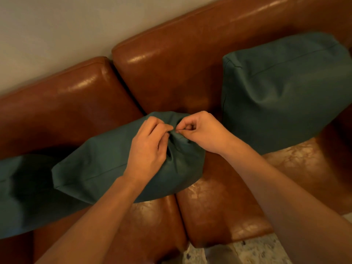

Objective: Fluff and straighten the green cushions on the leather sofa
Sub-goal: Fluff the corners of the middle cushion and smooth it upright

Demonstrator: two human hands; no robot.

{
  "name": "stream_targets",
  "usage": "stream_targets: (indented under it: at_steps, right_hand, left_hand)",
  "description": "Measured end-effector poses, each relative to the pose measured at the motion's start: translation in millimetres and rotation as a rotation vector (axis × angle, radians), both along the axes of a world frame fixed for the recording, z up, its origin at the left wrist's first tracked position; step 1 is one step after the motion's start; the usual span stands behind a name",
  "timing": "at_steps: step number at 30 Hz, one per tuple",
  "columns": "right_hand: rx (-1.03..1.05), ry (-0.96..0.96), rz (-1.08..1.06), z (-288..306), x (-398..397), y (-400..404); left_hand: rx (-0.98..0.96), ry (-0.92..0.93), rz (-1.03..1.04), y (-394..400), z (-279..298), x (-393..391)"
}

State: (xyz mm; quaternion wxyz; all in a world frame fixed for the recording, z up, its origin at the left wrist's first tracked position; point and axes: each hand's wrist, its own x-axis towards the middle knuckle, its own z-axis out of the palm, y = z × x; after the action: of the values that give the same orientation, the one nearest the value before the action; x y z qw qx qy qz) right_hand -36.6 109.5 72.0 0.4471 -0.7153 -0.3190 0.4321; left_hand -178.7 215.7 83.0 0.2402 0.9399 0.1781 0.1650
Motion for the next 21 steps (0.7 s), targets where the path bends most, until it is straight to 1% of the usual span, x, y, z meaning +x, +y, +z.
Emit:
stream_targets:
  at_steps: [4, 6, 9, 11, 15, 18, 19, 20, 21]
  right_hand:
    - [0.009, 0.08, 0.011, 1, -5, 0]
    - [-0.008, 0.038, 0.016, 1, -4, -3]
    - [0.01, -0.127, -0.065, 5, -2, -8]
    - [0.037, -0.277, -0.091, 11, 0, -10]
    - [0.063, -0.53, -0.028, 25, 5, -14]
    - [0.064, -0.724, -0.024, 33, 0, -17]
    - [0.061, -0.758, -0.047, 32, -3, -18]
    - [0.069, -0.752, -0.096, 30, -6, -21]
    - [0.088, -0.694, -0.172, 27, -9, -24]
  left_hand:
    - [-0.037, -0.005, 0.026, -2, 2, -1]
    - [-0.045, 0.002, 0.034, -2, 3, 0]
    - [-0.051, 0.007, 0.037, -1, 4, 3]
    - [-0.054, 0.011, 0.034, -1, 5, 4]
    - [-0.042, 0.02, 0.013, 0, 6, 3]
    - [-0.023, 0.028, -0.007, 0, 5, 3]
    - [-0.019, 0.026, -0.009, -1, 5, 3]
    - [-0.018, 0.022, -0.006, -2, 5, 3]
    - [-0.022, 0.015, 0.003, -3, 4, 2]
